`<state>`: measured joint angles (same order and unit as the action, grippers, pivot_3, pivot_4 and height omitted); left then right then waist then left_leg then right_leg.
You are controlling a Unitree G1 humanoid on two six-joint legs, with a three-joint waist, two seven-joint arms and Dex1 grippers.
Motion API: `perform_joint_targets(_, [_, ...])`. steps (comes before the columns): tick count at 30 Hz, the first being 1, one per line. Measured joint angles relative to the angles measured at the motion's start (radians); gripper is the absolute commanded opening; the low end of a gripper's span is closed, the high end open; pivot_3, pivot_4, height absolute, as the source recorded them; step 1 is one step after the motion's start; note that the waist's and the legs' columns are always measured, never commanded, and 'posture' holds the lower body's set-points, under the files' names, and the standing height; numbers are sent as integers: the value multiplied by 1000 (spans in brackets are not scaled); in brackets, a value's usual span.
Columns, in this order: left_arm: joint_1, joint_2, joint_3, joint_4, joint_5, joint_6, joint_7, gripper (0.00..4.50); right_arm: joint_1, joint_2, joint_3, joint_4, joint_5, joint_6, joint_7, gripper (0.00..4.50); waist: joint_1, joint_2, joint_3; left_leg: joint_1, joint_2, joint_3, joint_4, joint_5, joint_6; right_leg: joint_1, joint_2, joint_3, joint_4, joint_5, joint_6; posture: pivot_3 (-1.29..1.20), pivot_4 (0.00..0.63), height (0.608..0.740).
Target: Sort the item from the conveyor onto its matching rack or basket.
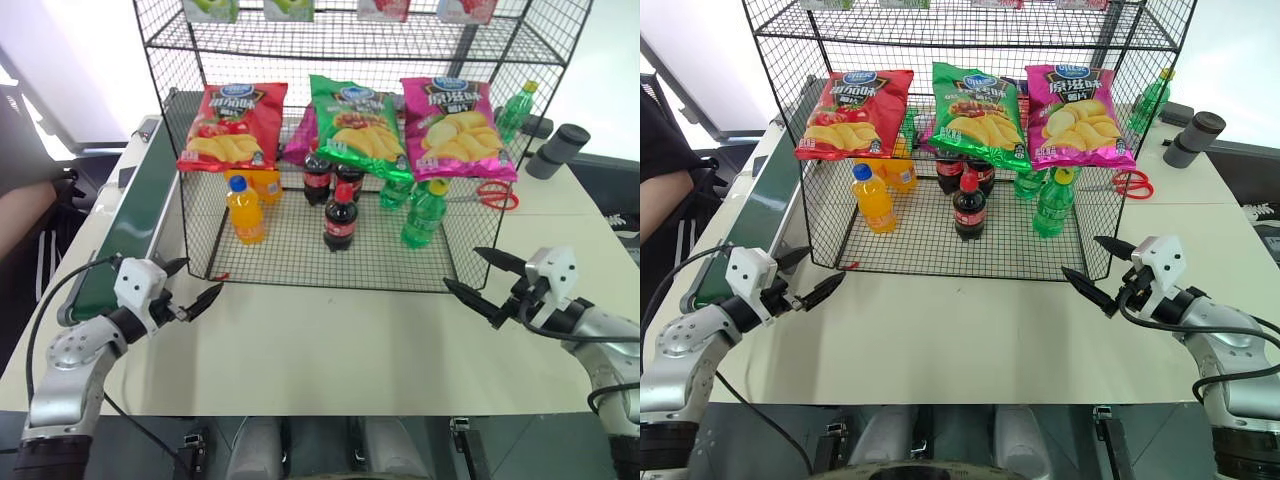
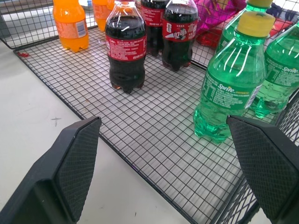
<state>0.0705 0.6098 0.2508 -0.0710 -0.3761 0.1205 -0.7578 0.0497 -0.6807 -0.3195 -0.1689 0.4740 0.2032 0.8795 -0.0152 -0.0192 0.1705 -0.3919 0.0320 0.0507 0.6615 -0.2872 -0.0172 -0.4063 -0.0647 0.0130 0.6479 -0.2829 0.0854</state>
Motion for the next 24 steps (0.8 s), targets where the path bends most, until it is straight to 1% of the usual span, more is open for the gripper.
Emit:
perform_joint_targets(8, [7, 9, 11, -13, -1, 11, 32, 4500, -23, 0, 16, 15, 0, 0, 9, 4460, 3, 0, 0, 0, 0, 0, 0, 0, 0, 0, 0, 0, 0, 0, 0, 0, 150, 740])
perform_joint_targets(24, [-4, 17, 11, -23, -2, 45, 41, 4500, -40, 1, 40, 40, -19, -1, 2, 4460, 2, 0, 0, 0, 0, 0, 0, 0, 0, 0, 1, 0, 0, 0, 1, 0, 150, 740])
